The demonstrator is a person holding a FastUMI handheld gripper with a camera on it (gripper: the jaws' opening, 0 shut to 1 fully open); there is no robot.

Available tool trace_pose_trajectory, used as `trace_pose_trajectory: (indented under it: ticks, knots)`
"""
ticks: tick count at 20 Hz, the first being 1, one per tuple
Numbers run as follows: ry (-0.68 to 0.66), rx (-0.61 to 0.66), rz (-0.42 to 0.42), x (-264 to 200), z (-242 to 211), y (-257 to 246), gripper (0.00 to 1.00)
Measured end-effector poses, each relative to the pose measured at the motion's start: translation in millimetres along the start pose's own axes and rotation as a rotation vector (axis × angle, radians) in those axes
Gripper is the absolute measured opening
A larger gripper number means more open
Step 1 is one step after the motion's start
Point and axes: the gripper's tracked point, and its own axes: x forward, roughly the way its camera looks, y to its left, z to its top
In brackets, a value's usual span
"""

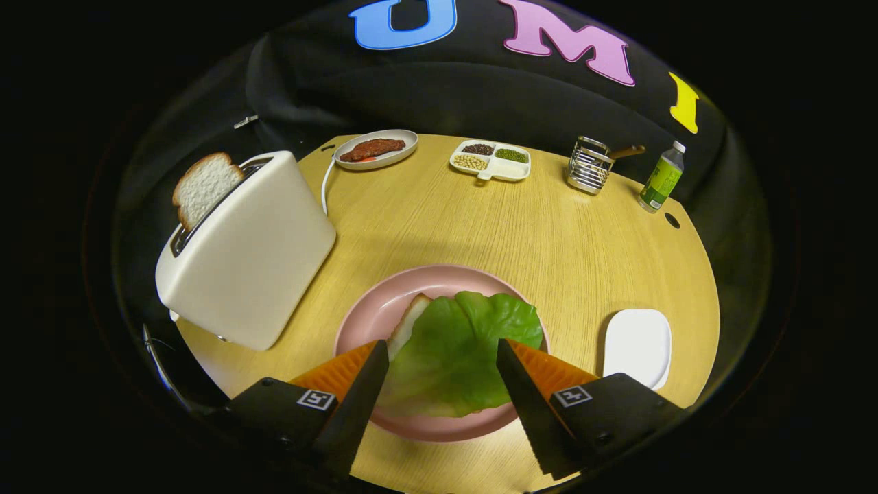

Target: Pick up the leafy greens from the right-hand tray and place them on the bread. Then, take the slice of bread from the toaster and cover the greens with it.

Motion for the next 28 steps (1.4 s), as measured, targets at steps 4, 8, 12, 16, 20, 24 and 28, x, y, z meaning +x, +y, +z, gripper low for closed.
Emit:
trace_pose_trajectory:
  ticks: [4, 8, 12, 16, 20, 24, 28]
  knots:
    - [-0.068, -0.003, 0.029, -18, 21, 14, 0.99]
    - [-0.167, -0.042, 0.086, -50, 62, 42, 0.99]
    - [-0.253, -0.086, 0.158, -82, 107, 80, 0.99]
    - [-0.319, -0.163, 0.213, -104, 143, 120, 0.99]
    - [-0.363, -0.219, 0.277, -119, 160, 168, 0.99]
    - [-0.352, -0.236, 0.341, -112, 169, 213, 0.99]
    - [-0.314, -0.25, 0.371, -96, 168, 253, 0.99]
